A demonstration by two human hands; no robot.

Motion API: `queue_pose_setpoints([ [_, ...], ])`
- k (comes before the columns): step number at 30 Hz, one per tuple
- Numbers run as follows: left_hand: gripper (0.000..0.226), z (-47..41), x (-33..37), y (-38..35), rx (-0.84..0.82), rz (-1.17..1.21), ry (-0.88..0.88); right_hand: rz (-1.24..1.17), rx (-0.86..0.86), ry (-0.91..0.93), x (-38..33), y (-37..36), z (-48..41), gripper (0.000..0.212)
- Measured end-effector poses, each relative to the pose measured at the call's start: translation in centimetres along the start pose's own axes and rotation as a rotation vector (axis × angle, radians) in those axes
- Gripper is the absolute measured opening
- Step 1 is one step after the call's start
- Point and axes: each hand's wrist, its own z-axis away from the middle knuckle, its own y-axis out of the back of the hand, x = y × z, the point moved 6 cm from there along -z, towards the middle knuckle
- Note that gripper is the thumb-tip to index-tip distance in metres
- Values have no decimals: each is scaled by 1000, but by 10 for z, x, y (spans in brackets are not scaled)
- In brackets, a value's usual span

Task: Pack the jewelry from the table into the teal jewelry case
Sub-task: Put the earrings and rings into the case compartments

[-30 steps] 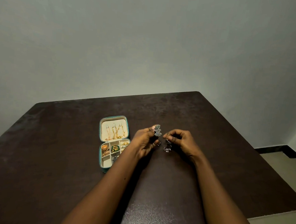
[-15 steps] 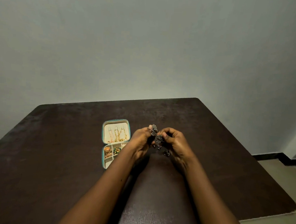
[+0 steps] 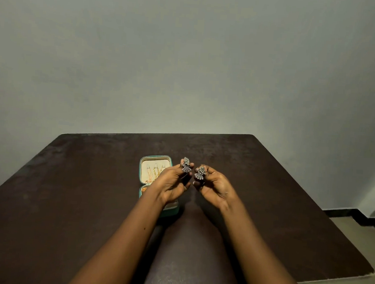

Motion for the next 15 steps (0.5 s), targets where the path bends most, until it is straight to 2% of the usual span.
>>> queue_pose_setpoints([
  [4, 22, 10, 6, 11, 19, -18, -10, -52, -10, -49, 9, -14, 4, 38],
  [11, 30, 32, 23, 43, 55, -162, -73, 81, -22, -87, 21, -47, 16, 38],
  [15, 19, 46, 26, 71, 111, -177, -83, 187, 34, -137, 38, -58, 16, 34],
])
